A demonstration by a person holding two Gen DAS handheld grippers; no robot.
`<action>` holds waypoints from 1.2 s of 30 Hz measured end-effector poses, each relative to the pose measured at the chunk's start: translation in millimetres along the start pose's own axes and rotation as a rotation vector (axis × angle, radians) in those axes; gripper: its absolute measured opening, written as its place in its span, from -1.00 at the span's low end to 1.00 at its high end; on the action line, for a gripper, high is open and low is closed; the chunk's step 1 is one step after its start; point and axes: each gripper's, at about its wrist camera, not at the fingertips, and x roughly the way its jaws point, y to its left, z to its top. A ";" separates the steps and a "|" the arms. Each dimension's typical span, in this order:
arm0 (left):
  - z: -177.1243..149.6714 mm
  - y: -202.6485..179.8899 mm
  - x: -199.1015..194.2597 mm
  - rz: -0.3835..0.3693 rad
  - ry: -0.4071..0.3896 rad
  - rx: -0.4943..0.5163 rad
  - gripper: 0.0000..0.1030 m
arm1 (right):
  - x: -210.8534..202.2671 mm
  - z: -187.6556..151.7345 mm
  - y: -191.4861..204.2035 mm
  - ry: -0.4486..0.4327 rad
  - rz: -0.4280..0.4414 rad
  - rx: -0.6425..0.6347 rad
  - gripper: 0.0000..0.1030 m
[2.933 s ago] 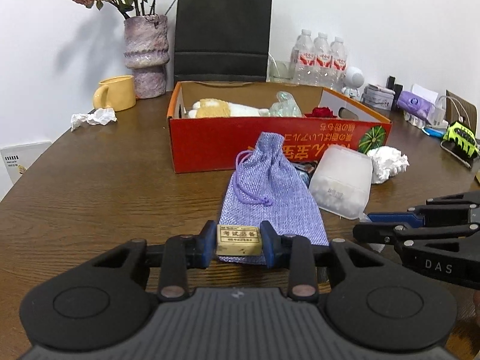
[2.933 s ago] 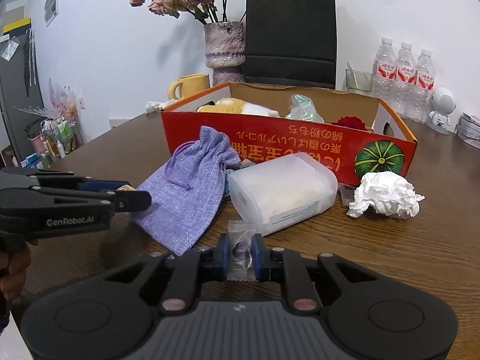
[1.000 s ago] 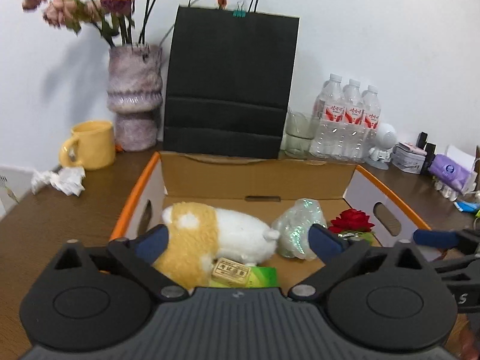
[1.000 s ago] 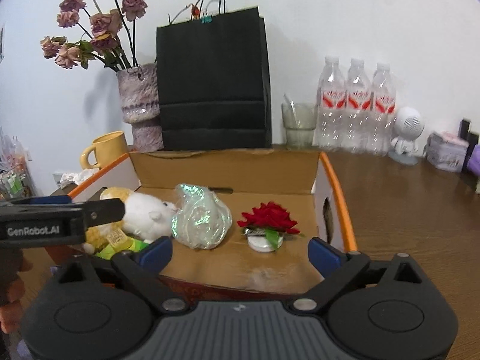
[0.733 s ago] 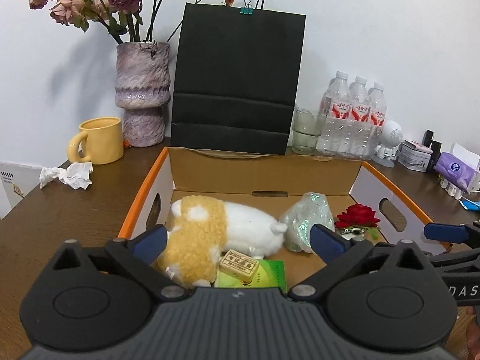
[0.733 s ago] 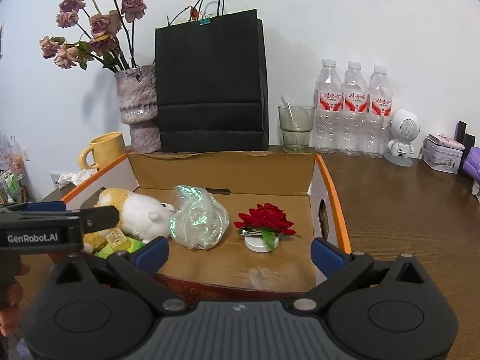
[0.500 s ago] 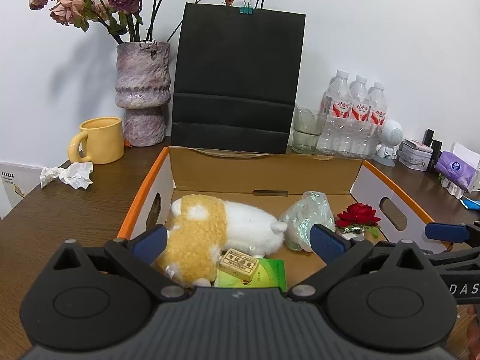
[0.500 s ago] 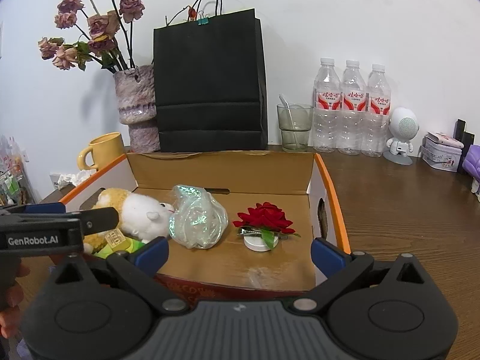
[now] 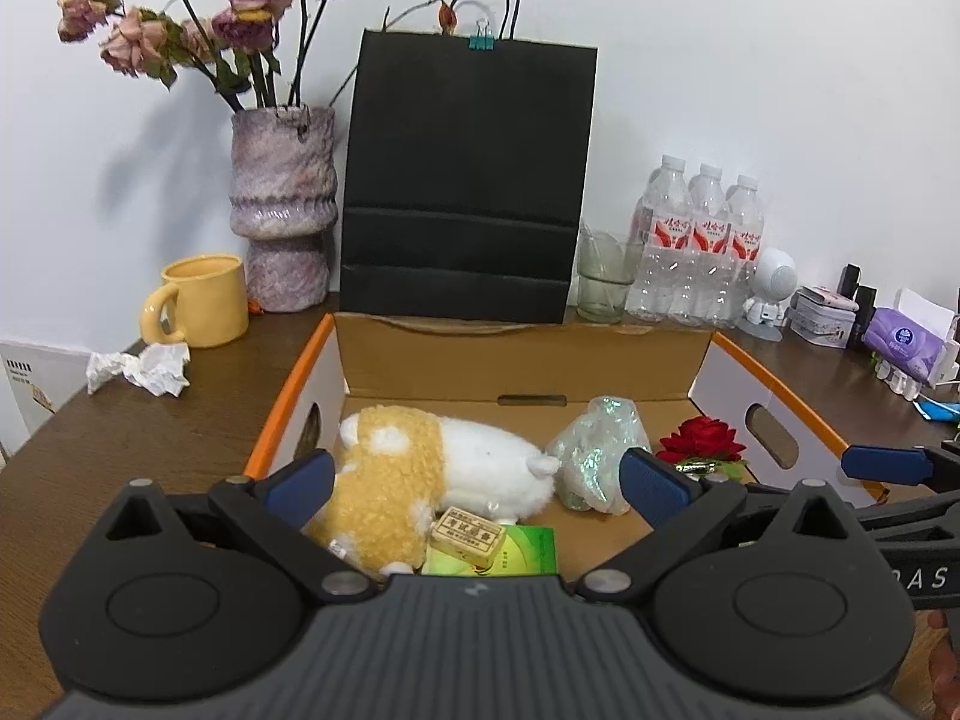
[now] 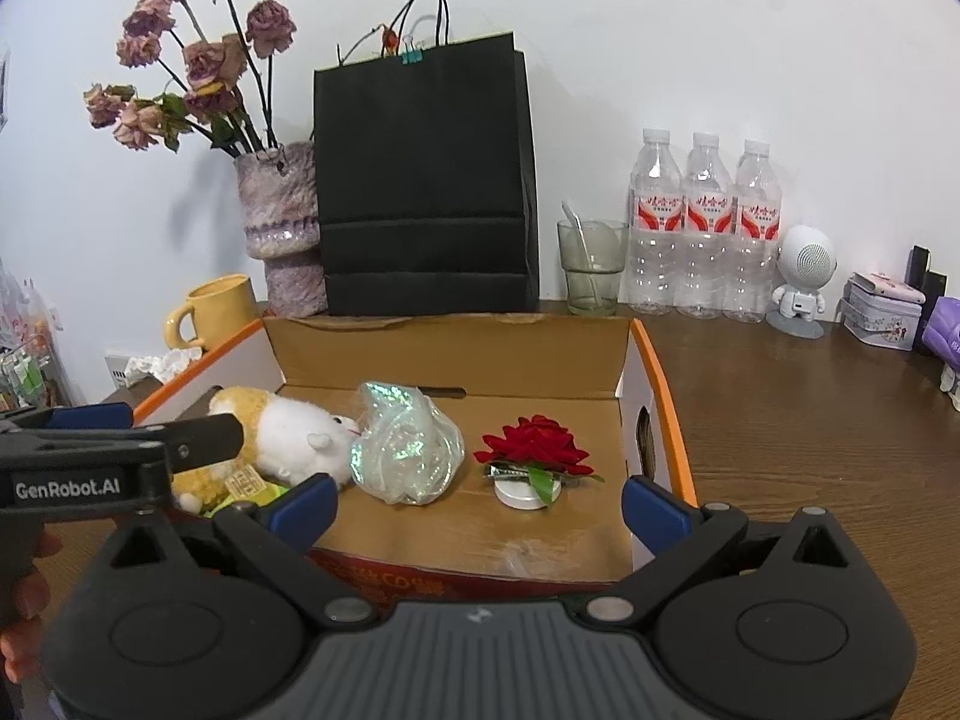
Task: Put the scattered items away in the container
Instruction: 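Carry the gold block and clear packet into the box and release them, then grasp the lavender pouch with the left gripper while the right grasps the crumpled tissue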
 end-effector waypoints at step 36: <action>-63.6 35.9 -118.6 -0.022 0.070 0.001 1.00 | -115.1 -86.7 -4.3 0.053 -0.075 -0.032 1.00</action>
